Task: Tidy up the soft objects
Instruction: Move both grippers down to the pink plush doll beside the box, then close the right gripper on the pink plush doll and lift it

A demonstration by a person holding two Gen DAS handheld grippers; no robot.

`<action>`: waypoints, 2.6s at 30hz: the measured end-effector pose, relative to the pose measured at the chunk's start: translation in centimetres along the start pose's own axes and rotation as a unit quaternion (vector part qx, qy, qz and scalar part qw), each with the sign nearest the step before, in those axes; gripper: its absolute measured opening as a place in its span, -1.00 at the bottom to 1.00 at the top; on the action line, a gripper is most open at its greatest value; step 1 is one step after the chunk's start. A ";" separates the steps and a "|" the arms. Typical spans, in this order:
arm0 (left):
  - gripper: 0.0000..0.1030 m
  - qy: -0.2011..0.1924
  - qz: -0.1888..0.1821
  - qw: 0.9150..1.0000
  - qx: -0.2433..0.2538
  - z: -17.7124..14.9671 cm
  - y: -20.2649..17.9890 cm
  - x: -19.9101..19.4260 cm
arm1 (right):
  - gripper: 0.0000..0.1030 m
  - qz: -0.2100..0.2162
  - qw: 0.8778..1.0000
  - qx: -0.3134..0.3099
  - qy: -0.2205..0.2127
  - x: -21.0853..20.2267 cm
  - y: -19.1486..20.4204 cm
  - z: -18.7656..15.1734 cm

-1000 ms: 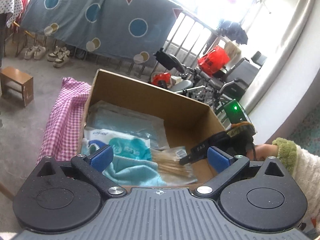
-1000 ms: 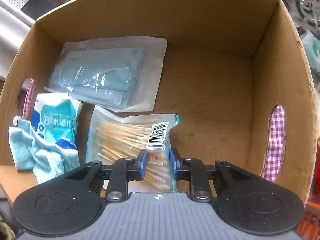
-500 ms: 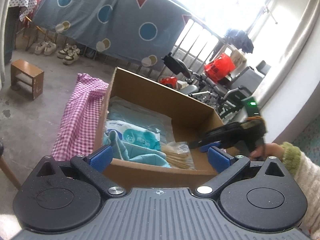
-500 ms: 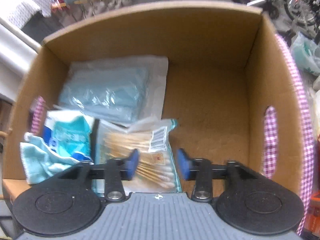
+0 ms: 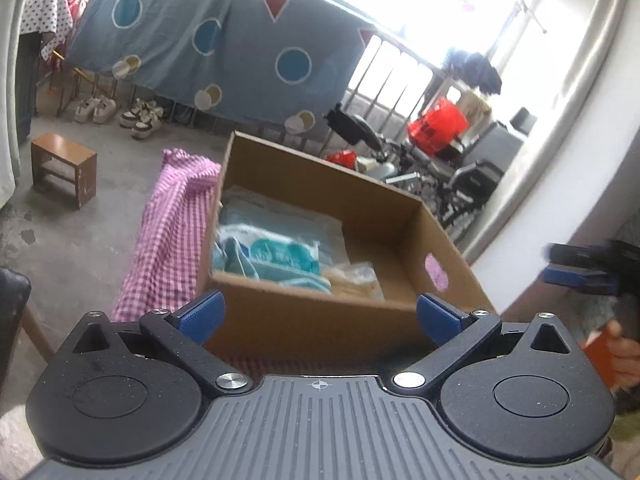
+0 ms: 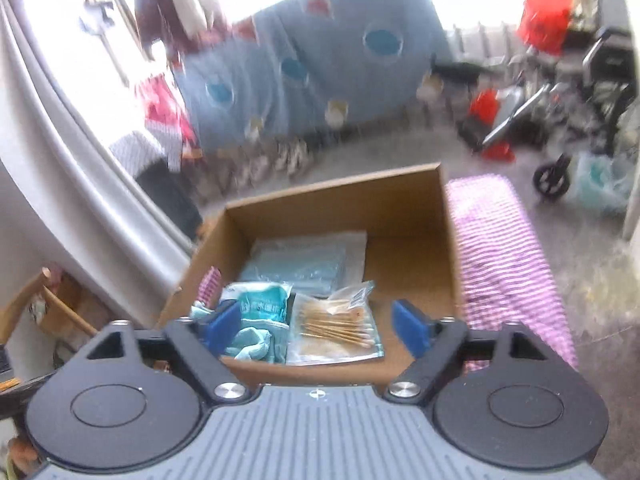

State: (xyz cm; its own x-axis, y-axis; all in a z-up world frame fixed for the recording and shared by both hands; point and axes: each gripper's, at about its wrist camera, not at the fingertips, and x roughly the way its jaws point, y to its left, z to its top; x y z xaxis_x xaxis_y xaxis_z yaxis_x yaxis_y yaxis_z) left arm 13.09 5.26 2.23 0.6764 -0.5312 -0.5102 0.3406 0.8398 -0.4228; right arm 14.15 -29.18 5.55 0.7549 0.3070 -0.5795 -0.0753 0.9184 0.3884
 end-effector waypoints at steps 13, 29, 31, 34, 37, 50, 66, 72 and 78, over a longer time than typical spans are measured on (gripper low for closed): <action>0.99 0.182 -0.107 0.976 0.059 -6.6 -5.9 6.7 | 0.98 0.024 0.987 0.154 -0.049 -4.6 -4.2 -13.7; 0.93 0.214 -0.124 0.959 0.138 -10.2 -10.4 10.8 | 0.57 0.026 0.970 0.237 0.045 3.4 -6.5 -17.4; 0.93 0.213 -0.130 0.959 0.131 -10.1 -10.2 10.1 | 0.50 0.042 0.969 0.240 0.049 3.7 -6.6 -17.7; 0.92 0.212 -0.133 0.960 0.125 -10.3 -9.6 9.1 | 0.50 0.050 0.968 0.237 0.060 4.2 -5.9 -17.7; 0.92 0.211 -0.125 0.962 0.122 -10.6 -9.3 8.2 | 0.50 0.043 0.973 0.218 0.060 4.5 -5.0 -17.6; 0.94 0.185 -0.088 0.977 0.063 -11.1 -4.1 2.8 | 0.52 0.077 0.980 0.138 0.120 7.6 1.0 -17.2; 0.94 0.161 -0.098 0.982 0.016 -11.6 -1.2 -0.2 | 0.64 0.120 0.980 -0.042 0.153 13.1 10.7 -12.7; 0.94 0.142 -0.096 0.985 0.024 -11.9 -1.2 -1.3 | 0.64 0.116 0.986 -0.008 0.123 12.1 9.6 -11.3; 0.94 0.125 -0.085 0.988 0.022 -11.3 -0.2 -2.5 | 0.68 0.102 0.991 0.045 0.070 7.7 6.2 -10.5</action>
State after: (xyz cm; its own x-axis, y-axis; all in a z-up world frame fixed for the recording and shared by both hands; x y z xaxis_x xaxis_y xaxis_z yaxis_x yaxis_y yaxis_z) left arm 3.95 5.18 -4.91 0.4255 -0.6717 -0.6065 0.4670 0.7370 -0.4885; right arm 12.61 -18.49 -4.03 0.6314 0.5211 -0.5742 -0.1540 0.8100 0.5658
